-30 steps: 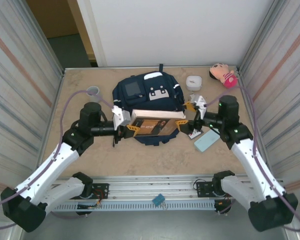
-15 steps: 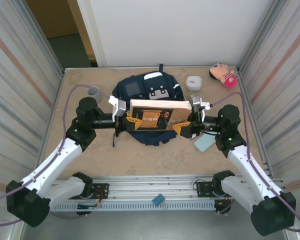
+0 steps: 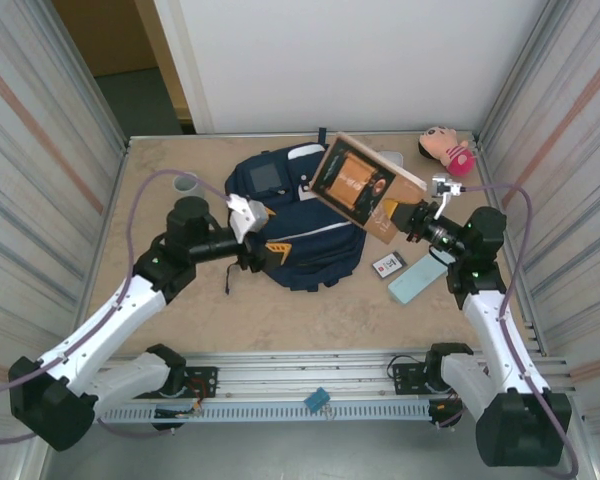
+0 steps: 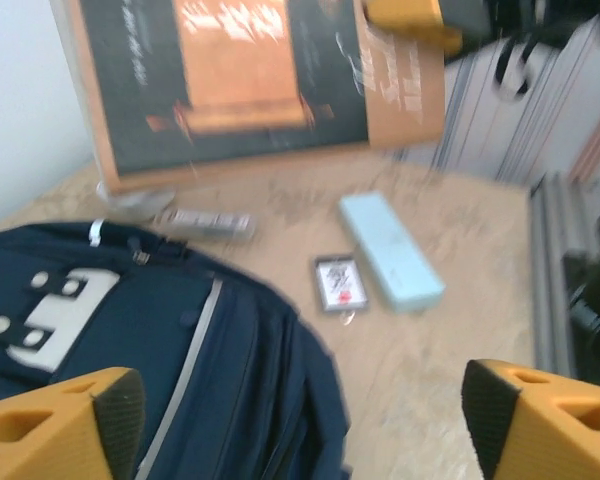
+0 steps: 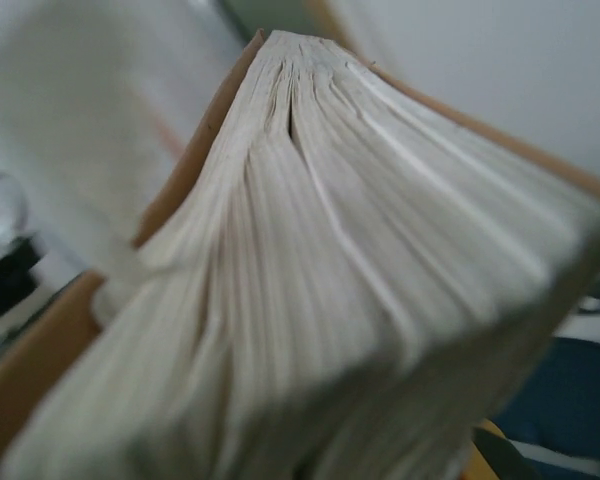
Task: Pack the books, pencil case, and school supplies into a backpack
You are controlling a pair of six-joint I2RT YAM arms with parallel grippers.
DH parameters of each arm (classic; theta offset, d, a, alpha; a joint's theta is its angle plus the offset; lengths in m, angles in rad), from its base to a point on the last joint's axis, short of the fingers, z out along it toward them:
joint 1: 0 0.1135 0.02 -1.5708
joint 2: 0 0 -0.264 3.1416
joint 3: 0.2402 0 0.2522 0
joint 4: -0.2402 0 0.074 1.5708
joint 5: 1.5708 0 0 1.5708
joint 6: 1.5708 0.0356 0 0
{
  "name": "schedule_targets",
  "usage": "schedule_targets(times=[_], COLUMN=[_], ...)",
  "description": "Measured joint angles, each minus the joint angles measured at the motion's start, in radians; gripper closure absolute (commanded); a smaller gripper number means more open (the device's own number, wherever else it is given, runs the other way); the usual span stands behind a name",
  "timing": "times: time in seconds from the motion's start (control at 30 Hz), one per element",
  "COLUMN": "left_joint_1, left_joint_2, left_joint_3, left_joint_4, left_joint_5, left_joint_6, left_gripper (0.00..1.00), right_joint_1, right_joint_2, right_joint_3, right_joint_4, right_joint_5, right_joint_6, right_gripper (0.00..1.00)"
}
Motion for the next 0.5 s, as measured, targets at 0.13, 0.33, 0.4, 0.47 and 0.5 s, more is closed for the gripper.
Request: schedule_targets(times=[0.13, 0.33, 0.4, 0.47, 0.5], left_joint_1=[-0.058, -0.071, -0.090, -0.106, -0.110], left_joint_2=[0.128, 0.418, 0.501, 0.587, 0.618], left_joint_3=[0.017, 0.124, 0.190, 0.269, 0.299], left_joint_4=[-0.071, -0.130, -0.130, -0.121, -0.115], left_joint_5=[-0.145, -0.265, -0.286, -0.297, -0.297], left_joint_6=[0.113, 0.174, 0.176, 0.175, 0.175], left_gripper=[0.11, 0.07, 0.07, 0.06, 0.06], right_joint_1=[0.002, 0.008, 0.017, 0.023, 0.024], right_joint_2=[-0.058, -0.091, -0.091, -0.094, -0.098], right_joint_3=[-0.004, -0.004, -0.004, -0.004, -0.004], right_joint_4=[-0.213, -0.480, -0.541, -0.588, -0.602], right_joint_5=[0.262, 0.474, 0.505, 0.532, 0.540], right_joint_6=[0.037, 0.051, 0.050, 0.047, 0.047], right_gripper=[1.00, 1.00, 1.00, 1.00, 1.00])
